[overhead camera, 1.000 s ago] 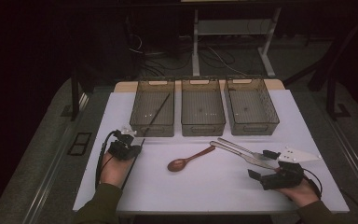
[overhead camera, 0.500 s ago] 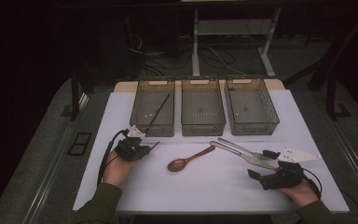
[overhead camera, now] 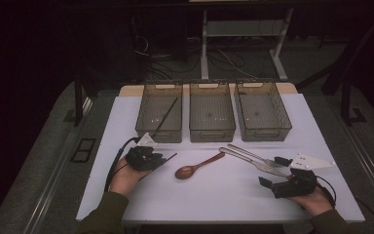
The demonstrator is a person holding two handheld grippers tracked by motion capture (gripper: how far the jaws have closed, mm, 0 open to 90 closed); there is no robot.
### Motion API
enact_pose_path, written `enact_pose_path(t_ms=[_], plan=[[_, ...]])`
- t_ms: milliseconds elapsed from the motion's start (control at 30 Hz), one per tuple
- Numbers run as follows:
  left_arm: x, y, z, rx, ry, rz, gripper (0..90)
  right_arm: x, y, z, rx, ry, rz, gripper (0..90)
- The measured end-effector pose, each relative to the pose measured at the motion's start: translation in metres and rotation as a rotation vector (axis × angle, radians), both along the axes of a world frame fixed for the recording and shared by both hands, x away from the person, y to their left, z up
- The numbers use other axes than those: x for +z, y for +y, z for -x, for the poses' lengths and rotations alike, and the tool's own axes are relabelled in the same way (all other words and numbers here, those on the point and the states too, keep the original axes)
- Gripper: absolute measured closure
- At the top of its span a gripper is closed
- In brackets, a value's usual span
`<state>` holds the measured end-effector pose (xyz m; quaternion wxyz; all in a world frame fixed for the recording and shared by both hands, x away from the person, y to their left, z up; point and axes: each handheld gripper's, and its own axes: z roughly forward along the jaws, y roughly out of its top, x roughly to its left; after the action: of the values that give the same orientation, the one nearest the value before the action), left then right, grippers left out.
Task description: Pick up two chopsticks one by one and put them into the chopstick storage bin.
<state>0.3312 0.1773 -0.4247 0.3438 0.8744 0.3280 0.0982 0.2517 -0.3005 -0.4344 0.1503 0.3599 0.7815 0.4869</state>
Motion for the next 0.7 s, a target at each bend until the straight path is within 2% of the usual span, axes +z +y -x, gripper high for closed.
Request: enact_pose_path(t_ms=[67,200,400,533,600,700], plan=[[0.006,0.010,0.007,0.014,-0.012,0.039,69.8,0.000,0.000,0.000,-0.001,0.002,0.000,2.5],[0.009,0.031,0.028,0.027,-0.029,0.066,68.2,0.000,0.000,0.000,0.000,0.003,-0.001,2.6],[0.000,0.057,0.056,0.053,-0.024,0.067,68.1,0.000,0.001,0.000,-0.002,0.001,0.002,2.6],[-0.008,0.065,0.061,0.071,0.002,0.038,70.5,0.000,0.001,0.000,0.003,0.001,0.003,2.5],[-0.012,0.066,0.061,0.073,0.018,0.007,72.1,0.000,0.002,-0.001,0.004,0.000,0.003,2.5],[-0.014,0.068,0.059,0.070,0.036,0.015,74.6,0.000,0.001,-0.001,0.003,0.000,0.001,2.6]])
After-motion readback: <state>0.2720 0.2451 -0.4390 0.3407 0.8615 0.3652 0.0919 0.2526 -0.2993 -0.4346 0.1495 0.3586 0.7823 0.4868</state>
